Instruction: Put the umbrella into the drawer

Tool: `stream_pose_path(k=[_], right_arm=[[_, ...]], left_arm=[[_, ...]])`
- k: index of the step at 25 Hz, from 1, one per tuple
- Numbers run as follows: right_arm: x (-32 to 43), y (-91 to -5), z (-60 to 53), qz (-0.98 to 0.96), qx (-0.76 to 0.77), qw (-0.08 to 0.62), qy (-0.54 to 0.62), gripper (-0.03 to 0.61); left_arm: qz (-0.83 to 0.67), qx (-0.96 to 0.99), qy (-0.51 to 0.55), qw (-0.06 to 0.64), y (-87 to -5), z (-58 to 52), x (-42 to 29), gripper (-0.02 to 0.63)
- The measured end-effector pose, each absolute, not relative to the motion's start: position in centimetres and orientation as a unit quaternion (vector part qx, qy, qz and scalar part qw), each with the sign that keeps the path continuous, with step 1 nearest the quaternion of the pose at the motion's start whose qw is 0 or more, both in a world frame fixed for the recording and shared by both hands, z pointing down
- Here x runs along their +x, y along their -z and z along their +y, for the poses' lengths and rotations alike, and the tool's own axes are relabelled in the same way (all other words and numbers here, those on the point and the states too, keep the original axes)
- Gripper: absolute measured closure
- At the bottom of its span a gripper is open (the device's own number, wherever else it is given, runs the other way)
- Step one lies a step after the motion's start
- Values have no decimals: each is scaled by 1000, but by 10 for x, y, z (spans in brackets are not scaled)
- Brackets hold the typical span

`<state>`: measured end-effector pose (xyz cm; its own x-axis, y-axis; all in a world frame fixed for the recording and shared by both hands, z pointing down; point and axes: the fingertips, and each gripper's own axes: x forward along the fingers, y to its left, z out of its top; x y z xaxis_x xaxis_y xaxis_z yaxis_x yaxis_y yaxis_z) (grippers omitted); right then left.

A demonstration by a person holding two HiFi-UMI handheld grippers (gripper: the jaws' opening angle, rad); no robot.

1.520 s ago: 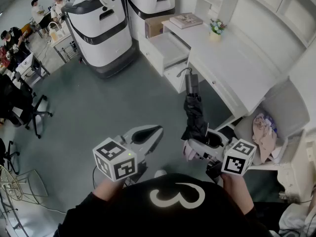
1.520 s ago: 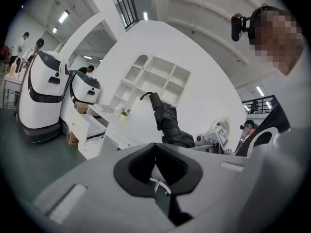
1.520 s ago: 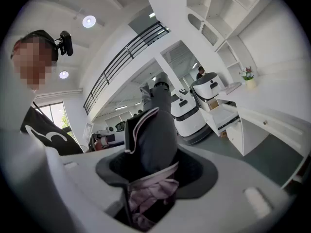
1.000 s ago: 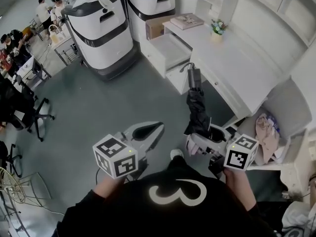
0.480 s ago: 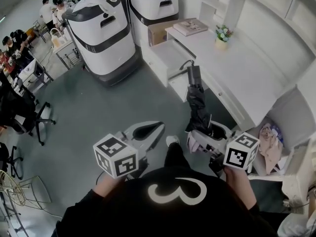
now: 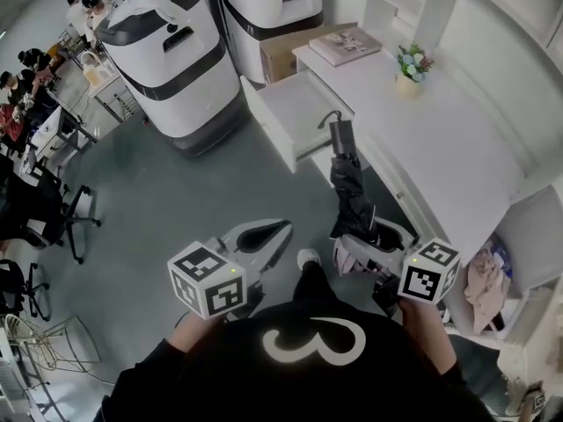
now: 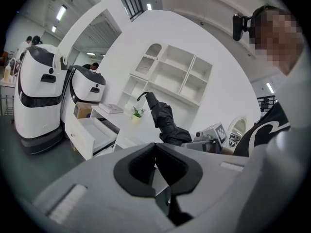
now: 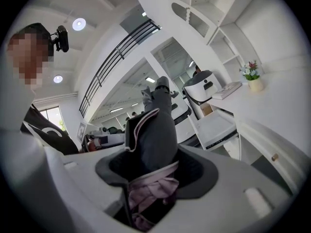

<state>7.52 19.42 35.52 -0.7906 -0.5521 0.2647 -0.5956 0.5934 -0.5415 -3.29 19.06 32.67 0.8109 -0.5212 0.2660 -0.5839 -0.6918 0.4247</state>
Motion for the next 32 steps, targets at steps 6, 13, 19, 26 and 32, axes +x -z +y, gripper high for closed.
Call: stream_pose_path(k=[6, 13, 19, 26, 32], right_arm=[[107, -369, 91, -891, 305, 41, -334, 337], [122, -376, 19, -893, 288, 48, -344, 337], [117, -365, -18, -902, 276, 59, -328, 337], [106, -356, -59, -911, 273, 71, -302, 337], [98, -354, -82, -909, 279, 71, -302, 337]], left_arm=[[-314, 906, -85, 272, -335, 77, -4, 606], [-318, 902, -99, 274, -334, 3, 23, 606], [-331, 903, -80, 261, -322, -35, 23, 606], [-353, 898, -64, 255, -319, -63, 8, 606], [-353, 896, -61, 262, -324, -80, 1, 606]])
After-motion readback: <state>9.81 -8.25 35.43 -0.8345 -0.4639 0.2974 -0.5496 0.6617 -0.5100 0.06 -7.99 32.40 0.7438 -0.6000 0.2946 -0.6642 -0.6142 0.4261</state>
